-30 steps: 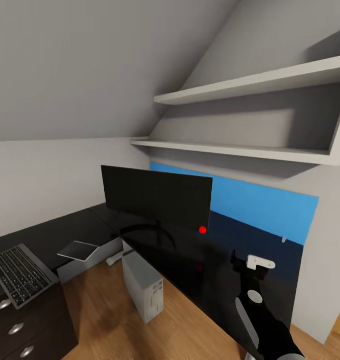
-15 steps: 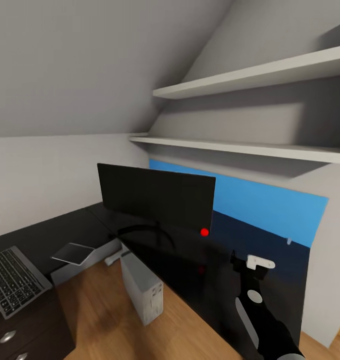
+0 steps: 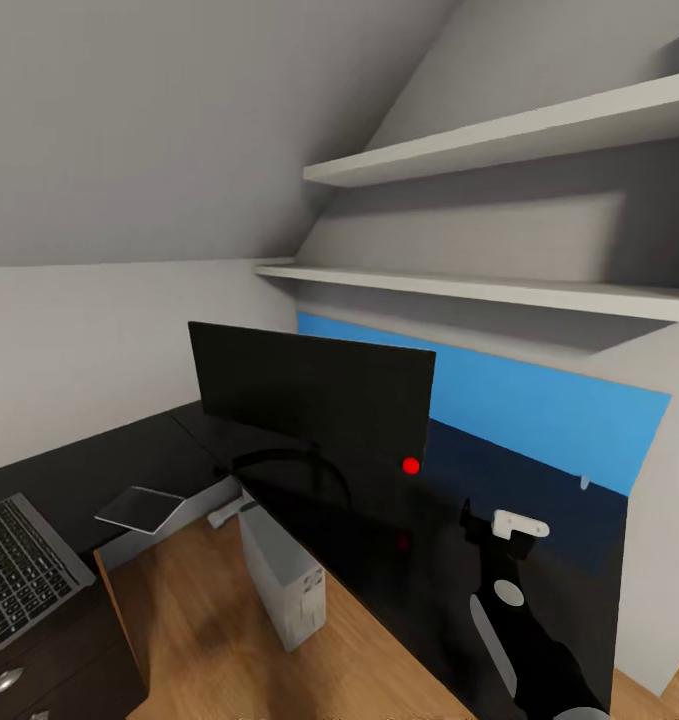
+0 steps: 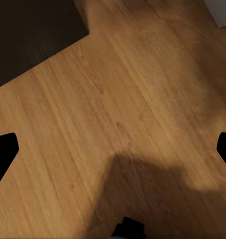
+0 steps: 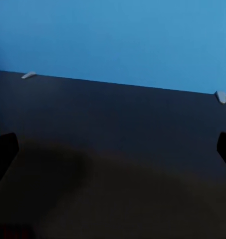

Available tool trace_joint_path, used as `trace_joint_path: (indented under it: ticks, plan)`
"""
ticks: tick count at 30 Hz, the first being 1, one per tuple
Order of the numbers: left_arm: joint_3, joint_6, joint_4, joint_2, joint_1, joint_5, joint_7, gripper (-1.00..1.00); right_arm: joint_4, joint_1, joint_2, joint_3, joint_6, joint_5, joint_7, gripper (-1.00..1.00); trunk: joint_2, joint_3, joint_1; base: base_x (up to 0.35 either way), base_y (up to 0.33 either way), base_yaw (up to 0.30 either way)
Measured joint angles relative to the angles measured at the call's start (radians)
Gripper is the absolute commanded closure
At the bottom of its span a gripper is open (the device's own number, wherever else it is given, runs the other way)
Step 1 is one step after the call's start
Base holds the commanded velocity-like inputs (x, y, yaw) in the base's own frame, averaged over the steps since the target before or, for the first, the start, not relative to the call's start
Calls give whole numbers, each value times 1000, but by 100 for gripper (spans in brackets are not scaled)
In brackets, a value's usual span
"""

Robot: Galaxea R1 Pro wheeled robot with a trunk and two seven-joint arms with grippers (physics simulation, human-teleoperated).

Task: In the bedroom, organize the workspace by keeping the computer under the desk, ensuring the monitor is on the desk, placing the keyboard on the desk next to the monitor, placing the mouse on the desk next to the keyboard, moving the folder from the swivel chair onto the desk next to the mouse, stacking the notebook on top of the folder with the pen on top of the notebook, and positioning the swivel chair next to the desk.

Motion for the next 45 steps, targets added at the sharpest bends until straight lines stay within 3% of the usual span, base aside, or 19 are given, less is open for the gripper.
trace_joint_path:
  ticks: [18,35,45]
  plan:
    - [0,1,0,0,0,1,0,-100,0,0,0,-1,-1,0,0,-100,0,-28,0,0,0,0]
    - [1,1,0,1,0,2,0,-100,0,0,-2,-2,-2,0,0,-100,0,-30,0,0,0,0]
    - [1,0,0,1,0,2,0,-100,43,-1,-13,-17,-59,-11,4,-100,0,-30,0,0,0,0]
